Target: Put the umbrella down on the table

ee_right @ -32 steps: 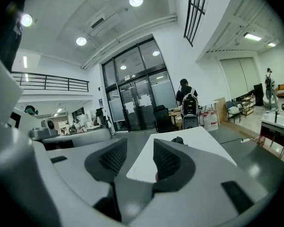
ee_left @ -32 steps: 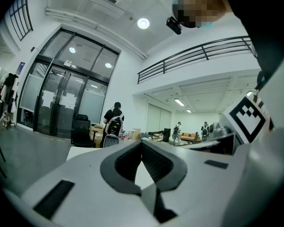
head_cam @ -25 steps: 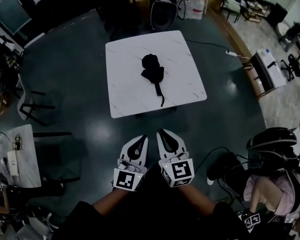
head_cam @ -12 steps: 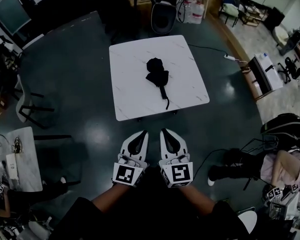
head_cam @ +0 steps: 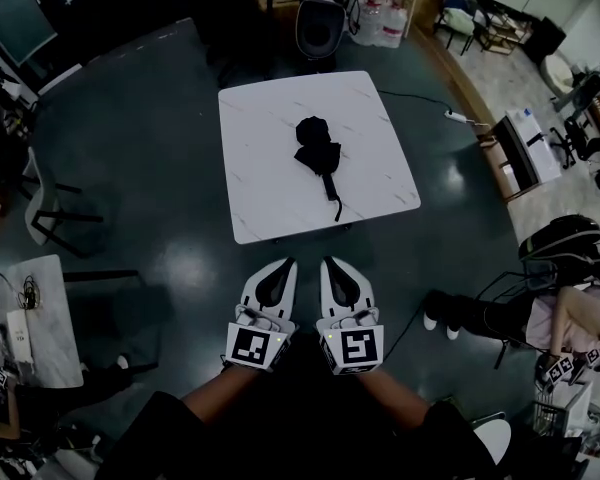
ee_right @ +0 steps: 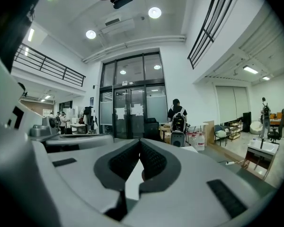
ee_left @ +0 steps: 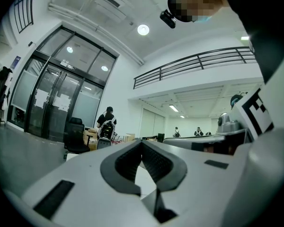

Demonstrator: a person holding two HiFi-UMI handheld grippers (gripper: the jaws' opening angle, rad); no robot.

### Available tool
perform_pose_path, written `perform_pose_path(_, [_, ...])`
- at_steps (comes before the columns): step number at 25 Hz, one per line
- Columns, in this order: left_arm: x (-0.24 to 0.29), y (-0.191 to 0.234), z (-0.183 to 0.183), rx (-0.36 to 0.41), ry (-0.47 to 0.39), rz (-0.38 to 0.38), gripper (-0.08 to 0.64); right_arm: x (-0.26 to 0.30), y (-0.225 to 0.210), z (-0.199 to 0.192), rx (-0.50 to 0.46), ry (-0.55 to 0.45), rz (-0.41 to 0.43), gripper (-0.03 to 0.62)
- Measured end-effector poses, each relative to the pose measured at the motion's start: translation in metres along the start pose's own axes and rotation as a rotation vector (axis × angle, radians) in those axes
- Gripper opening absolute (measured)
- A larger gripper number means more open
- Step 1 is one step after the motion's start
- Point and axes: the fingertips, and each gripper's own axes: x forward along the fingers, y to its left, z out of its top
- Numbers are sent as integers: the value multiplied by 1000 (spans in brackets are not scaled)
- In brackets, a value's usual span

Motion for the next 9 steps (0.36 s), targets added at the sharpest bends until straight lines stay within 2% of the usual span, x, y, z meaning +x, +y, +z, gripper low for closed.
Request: perform_pose_path(9, [3,27,-1,-30,3,-32,8,26,12,-1,-13,16,-31,18])
